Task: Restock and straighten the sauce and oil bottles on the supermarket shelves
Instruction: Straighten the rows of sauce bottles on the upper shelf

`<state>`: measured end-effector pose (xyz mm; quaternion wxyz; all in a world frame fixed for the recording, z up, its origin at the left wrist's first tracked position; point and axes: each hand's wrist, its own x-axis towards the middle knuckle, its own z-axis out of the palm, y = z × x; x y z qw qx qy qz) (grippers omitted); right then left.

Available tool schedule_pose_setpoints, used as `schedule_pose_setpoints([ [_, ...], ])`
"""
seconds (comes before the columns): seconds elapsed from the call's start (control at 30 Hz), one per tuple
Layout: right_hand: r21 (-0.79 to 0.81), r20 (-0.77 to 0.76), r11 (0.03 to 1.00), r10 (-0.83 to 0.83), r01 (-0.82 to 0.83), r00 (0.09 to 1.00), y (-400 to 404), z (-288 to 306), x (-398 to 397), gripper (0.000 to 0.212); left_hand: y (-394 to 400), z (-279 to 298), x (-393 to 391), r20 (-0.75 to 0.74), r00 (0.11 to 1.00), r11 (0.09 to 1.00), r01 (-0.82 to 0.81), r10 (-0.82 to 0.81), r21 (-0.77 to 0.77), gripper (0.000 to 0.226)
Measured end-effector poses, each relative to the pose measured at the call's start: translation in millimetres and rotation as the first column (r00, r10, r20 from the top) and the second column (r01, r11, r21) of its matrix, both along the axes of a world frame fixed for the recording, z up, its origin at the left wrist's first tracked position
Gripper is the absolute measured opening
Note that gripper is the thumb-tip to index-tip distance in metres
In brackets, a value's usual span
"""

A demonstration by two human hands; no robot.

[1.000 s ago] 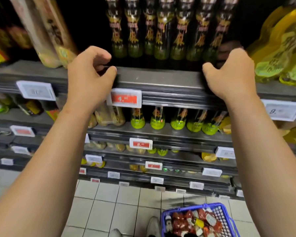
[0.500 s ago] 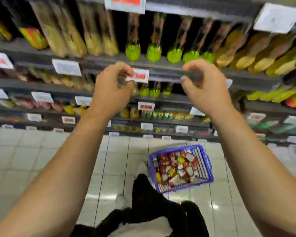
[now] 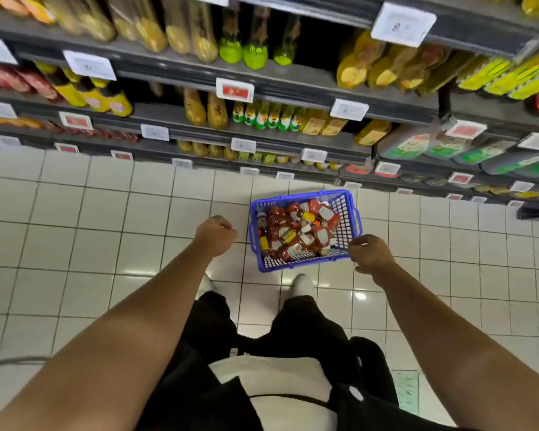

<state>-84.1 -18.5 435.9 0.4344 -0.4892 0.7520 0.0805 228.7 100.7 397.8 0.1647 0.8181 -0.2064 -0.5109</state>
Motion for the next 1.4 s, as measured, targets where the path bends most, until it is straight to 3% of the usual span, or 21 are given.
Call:
schedule_pose_setpoints([
  [0.1, -0.035, -0.041, 0.99, 0.138, -0.139, 0.99, -16.1, -29.4, -45.6, 0.008, -8.6, -41.1, -45.9, 0.029, 0.999, 0.997, -0.019, 0.017, 0.073, 0.019],
  [0.2, -0.045, -0.013, 0.961, 0.273, -0.273, 0.962, -42.7, -75.1, -87.5, 0.014, -22.7, -86.8, -99.2, 0.002, 0.989, 0.979, -0.149, 0.15, 0.137, 0.014],
  [0.27, -0.007, -0.001, 0.941, 0.339, -0.339, 0.941, -62.1, -112.1, -110.5, 0.011, -29.8, -113.9, -131.8, 0.059, 0.98, 0.965, -0.199, 0.191, 0.172, 0.009],
  [0.47, 0.076, 0.008, 0.859, 0.507, -0.506, 0.862, -113.3, -234.3, -164.3, 0.018, -42.9, -228.7, -229.4, 0.13, 0.905, 0.871, -0.426, 0.405, 0.246, 0.071],
  [0.63, 0.093, -0.072, 0.924, 0.377, -0.37, 0.923, -134.5, -344.7, -186.8, 0.074, -68.8, -341.3, -281.9, 0.329, 0.795, 0.747, -0.598, 0.509, 0.291, 0.118],
  [0.77, -0.077, -0.083, 0.943, 0.318, -0.324, 0.944, -154.3, -422.6, -189.8, 0.104, -84.6, -429.1, -249.2, 0.529, 0.677, 0.732, -0.666, 0.512, 0.143, 0.127],
  [0.87, -0.115, -0.162, 0.945, 0.286, -0.306, 0.945, -181.8, -469.7, -191.0, 0.118, -86.1, -472.3, -203.9, 0.622, 0.641, 0.76, -0.641, 0.45, 0.111, 0.119],
  [0.93, -0.107, -0.158, 0.958, 0.247, -0.266, 0.956, -199.8, -494.3, -189.2, 0.109, -81.1, -488.7, -180.8, 0.603, 0.687, 0.793, -0.593, 0.405, 0.142, 0.105],
  [1.07, -0.181, -0.136, 0.973, 0.121, -0.145, 0.983, -232.1, -533.2, -186.5, 0.057, -66.4, -502.9, -149.2, 0.51, 0.75, 0.826, -0.55, 0.421, 0.126, 0.049],
  [1.2, -0.079, -0.006, 0.997, -0.002, 0.002, 1.0, -249.5, -551.2, -196.1, 0.039, -62.1, -507.4, -121.3, 0.348, 0.817, 0.798, -0.552, 0.459, 0.242, 0.052],
  [1.3, -0.041, 0.061, 0.996, -0.075, 0.078, 0.995, -250.5, -553.3, -197.0, 0.027, -61.4, -510.3, -119.6, 0.314, 0.835, 0.824, -0.525, 0.451, 0.213, 0.037],
  [1.4, -0.115, 0.044, 0.984, -0.135, 0.139, 0.99, -238.3, -545.1, -188.5, 0.029, -60.2, -503.8, -124.4, 0.306, 0.813, 0.813, -0.558, 0.495, 0.168, 0.031],
])
